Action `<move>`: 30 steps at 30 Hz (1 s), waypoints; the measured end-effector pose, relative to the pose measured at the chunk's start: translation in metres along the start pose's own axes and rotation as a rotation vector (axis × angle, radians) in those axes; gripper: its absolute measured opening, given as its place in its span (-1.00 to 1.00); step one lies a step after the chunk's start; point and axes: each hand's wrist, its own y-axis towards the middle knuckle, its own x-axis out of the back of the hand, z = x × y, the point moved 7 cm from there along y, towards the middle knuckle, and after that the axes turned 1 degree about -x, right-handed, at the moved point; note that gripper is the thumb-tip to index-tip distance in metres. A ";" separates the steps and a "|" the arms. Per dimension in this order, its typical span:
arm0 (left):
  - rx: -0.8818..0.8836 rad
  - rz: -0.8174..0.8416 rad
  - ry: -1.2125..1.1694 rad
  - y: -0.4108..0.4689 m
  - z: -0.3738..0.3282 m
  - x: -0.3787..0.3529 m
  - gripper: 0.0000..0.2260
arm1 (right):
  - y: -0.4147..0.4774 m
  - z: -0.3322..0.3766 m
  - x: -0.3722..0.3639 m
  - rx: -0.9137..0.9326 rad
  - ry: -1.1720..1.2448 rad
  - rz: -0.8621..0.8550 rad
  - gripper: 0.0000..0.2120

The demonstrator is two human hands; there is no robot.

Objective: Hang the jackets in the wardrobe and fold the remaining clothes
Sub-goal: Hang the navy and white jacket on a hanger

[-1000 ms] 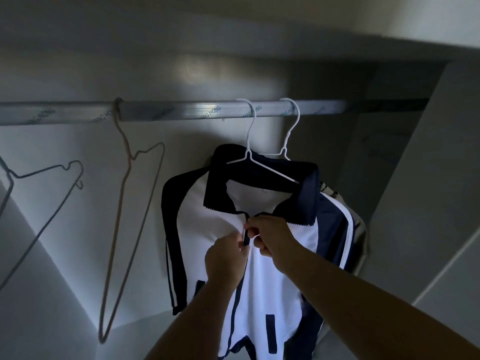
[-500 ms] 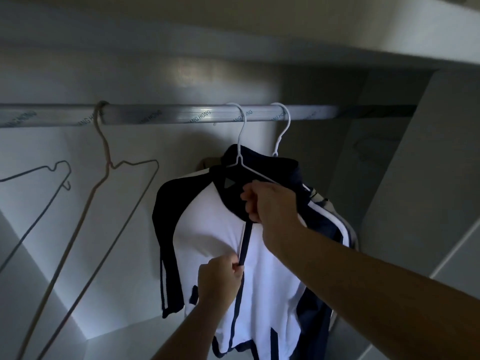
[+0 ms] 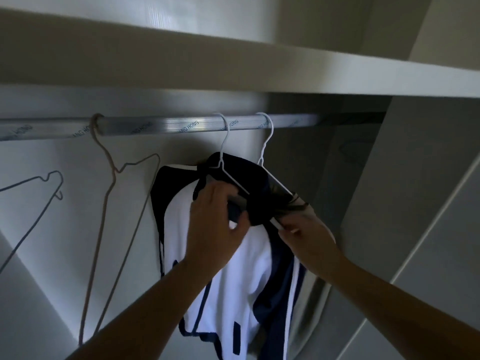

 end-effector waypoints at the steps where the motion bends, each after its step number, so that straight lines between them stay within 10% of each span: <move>1: -0.014 0.083 0.064 0.010 -0.010 -0.007 -0.69 | -0.001 0.001 -0.005 0.046 -0.033 0.015 -0.85; 4: 0.055 0.267 0.305 0.025 -0.015 -0.027 -0.63 | -0.002 0.003 -0.022 0.073 -0.010 0.100 -0.83; 9: 0.431 -0.034 -0.014 0.052 0.017 -0.006 -0.69 | -0.015 -0.010 -0.071 -0.161 0.352 0.450 -0.79; 13: 0.755 0.342 -0.094 0.047 0.058 -0.032 -0.79 | -0.025 -0.009 -0.091 -0.250 0.586 0.500 -0.94; 21: 1.009 0.423 -0.507 0.032 0.063 -0.039 -0.85 | -0.043 -0.015 -0.101 -0.450 0.942 0.740 -0.62; 30: 1.005 0.470 -0.556 0.031 0.061 -0.038 -0.87 | -0.047 -0.001 -0.097 -0.392 1.063 0.898 -0.86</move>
